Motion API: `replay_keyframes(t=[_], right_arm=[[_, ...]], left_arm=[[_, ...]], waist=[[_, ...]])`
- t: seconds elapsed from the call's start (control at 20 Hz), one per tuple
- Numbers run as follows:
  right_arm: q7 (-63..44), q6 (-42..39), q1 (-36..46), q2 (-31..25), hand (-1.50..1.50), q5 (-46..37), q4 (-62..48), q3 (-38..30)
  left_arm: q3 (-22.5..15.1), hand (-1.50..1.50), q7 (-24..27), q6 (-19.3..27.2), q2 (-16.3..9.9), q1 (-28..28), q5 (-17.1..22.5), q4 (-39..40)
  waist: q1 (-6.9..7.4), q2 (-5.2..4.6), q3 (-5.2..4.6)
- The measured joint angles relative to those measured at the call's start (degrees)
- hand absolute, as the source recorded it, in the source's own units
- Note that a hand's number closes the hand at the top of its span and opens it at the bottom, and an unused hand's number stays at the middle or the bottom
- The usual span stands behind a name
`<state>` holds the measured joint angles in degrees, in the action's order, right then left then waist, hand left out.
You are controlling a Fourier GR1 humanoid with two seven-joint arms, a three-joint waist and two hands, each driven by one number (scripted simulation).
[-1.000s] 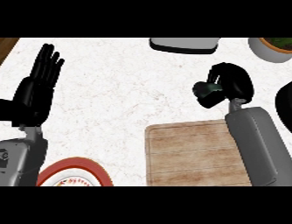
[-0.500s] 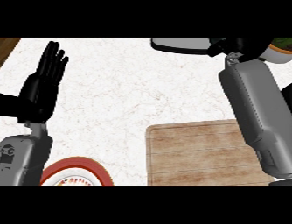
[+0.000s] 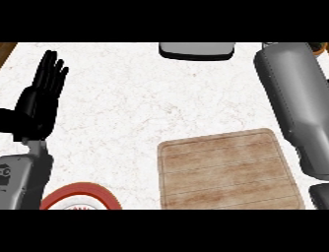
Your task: Pick the eggplant from the cutting board and place it in the pot
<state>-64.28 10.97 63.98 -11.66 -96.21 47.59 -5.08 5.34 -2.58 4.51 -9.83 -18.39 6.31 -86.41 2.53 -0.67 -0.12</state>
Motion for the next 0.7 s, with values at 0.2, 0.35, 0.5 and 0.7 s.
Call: replay_keyframes(t=[0.2, 0.35, 0.5, 0.7], right_arm=[[-0.28, -0.55, -1.12, -1.04, 1.5, -0.97, 0.61, -2.86], [0.66, -1.02, -4.26, -2.63, 1.5, -0.22, 3.15, -5.08], [2.17, -1.5, -8.41, -4.72, 1.5, 1.2, 7.51, -7.09], [4.39, -0.9, -15.34, -7.16, 1.5, 3.56, 13.81, -9.63]], left_arm=[[0.89, 0.0, -0.23, -0.15, -0.62, 1.57, 0.44, -1.08], [1.68, 0.0, -0.29, -0.02, -1.08, 2.15, 0.56, -1.2], [1.72, 0.0, -0.8, 0.15, -1.04, 2.94, 0.56, -2.24], [2.28, 0.0, -0.83, -0.15, -1.32, 2.96, 0.92, -2.23]], waist=[[-1.29, 0.48, 0.05], [-2.29, 0.74, 0.09], [-2.86, 0.91, 0.11], [-3.19, 0.92, 0.11]])
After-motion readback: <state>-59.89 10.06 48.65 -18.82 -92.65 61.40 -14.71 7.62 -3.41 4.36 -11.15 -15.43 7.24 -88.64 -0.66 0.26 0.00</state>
